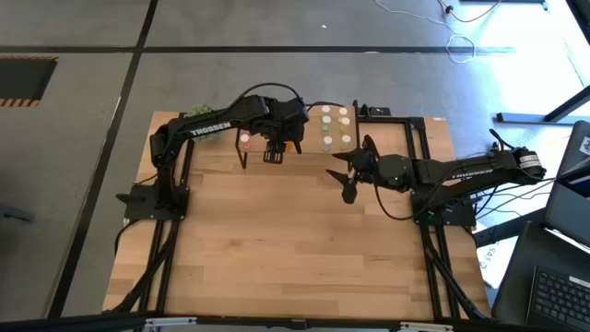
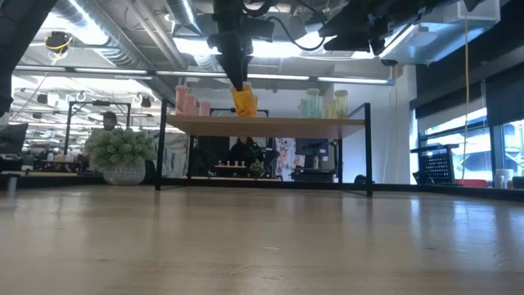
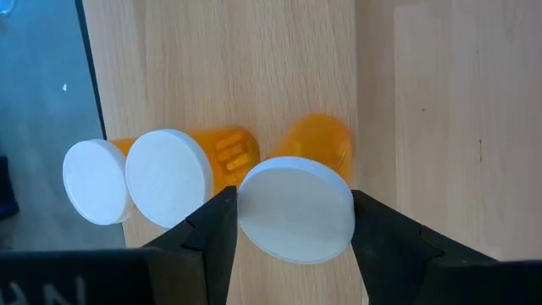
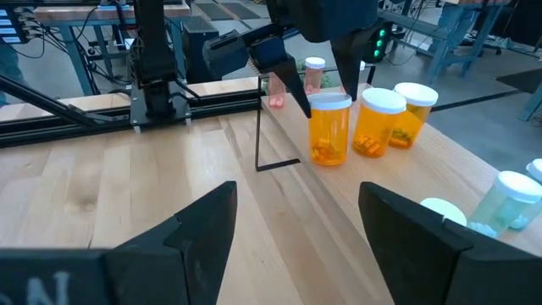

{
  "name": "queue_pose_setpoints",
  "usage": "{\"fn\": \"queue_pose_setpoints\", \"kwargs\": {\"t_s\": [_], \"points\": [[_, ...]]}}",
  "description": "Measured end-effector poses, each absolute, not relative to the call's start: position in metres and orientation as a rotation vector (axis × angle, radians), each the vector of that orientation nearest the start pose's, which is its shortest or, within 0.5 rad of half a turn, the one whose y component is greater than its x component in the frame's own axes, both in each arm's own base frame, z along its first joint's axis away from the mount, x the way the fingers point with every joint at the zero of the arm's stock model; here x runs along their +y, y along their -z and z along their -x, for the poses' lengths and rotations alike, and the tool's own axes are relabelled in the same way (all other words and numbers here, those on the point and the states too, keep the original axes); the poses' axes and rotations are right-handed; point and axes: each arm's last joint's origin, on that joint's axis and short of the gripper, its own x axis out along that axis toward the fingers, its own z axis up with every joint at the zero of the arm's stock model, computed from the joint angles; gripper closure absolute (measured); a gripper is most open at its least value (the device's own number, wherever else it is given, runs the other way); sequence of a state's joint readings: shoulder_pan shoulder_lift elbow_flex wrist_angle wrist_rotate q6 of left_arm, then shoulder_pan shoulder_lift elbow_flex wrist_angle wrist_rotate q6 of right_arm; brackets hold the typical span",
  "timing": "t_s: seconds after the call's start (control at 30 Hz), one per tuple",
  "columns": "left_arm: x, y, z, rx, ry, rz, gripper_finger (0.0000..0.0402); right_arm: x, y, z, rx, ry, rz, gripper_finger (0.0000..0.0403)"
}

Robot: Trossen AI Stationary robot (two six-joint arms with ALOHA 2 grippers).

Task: Pick and place medicine bottles onto shelf by color
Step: Put the orange medicine bottle on the shelf, aligned with the other orange medicine bottle

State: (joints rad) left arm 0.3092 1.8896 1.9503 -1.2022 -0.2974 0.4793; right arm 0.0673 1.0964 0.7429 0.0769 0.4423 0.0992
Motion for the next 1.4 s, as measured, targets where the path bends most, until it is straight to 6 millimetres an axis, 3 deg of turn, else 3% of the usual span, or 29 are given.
{"fn": "queue_pose_setpoints", "kwargs": {"t_s": [0.6, 0.97, 1.4], "points": [[0.1261, -0.3426, -0.3633, 1.251, -0.253, -0.405, 0.0218, 0.0038, -0.2841, -0.2406, 0.25, 0.385, -0.027, 0.0153], [0.1261, -0.3427, -0.3634, 1.258, -0.225, -0.443, 0.0178, 0.0038, -0.2836, -0.2406, 0.252, 0.385, -0.026, 0.0153], [0.1264, -0.3428, -0.3634, 1.255, -0.252, -0.427, 0.0174, 0.0038, -0.2837, -0.2406, 0.252, 0.385, -0.027, 0.0153]]}}
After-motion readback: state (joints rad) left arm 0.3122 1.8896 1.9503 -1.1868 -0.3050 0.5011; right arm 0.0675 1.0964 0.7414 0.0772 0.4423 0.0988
